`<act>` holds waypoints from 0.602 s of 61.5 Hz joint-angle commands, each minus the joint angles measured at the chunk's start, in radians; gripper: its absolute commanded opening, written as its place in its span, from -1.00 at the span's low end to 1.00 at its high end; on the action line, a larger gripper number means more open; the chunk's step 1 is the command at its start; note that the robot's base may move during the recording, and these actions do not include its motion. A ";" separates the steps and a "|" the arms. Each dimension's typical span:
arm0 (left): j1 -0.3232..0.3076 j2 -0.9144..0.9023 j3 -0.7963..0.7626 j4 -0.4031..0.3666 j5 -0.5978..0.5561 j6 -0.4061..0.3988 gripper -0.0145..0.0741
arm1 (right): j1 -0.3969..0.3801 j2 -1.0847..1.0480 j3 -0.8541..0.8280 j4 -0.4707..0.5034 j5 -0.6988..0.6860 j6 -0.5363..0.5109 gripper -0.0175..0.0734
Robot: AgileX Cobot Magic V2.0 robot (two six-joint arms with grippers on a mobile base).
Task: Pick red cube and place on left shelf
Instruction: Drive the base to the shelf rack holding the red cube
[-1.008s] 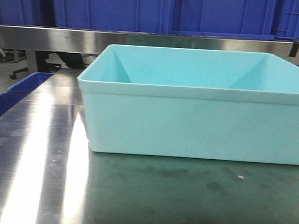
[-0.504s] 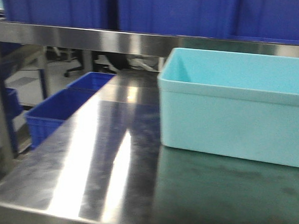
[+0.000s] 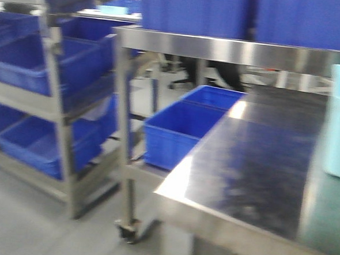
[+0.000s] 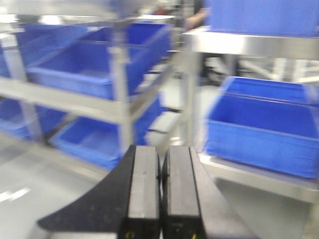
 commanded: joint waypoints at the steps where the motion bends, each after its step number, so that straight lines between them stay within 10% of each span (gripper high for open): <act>1: -0.004 -0.015 0.023 -0.004 -0.088 -0.001 -0.44 | 0.000 0.012 -0.024 -0.006 -0.090 -0.009 -0.23; 37: -0.004 -0.015 0.023 -0.004 -0.088 -0.001 -0.44 | 0.000 0.012 -0.024 -0.006 -0.090 -0.009 -0.23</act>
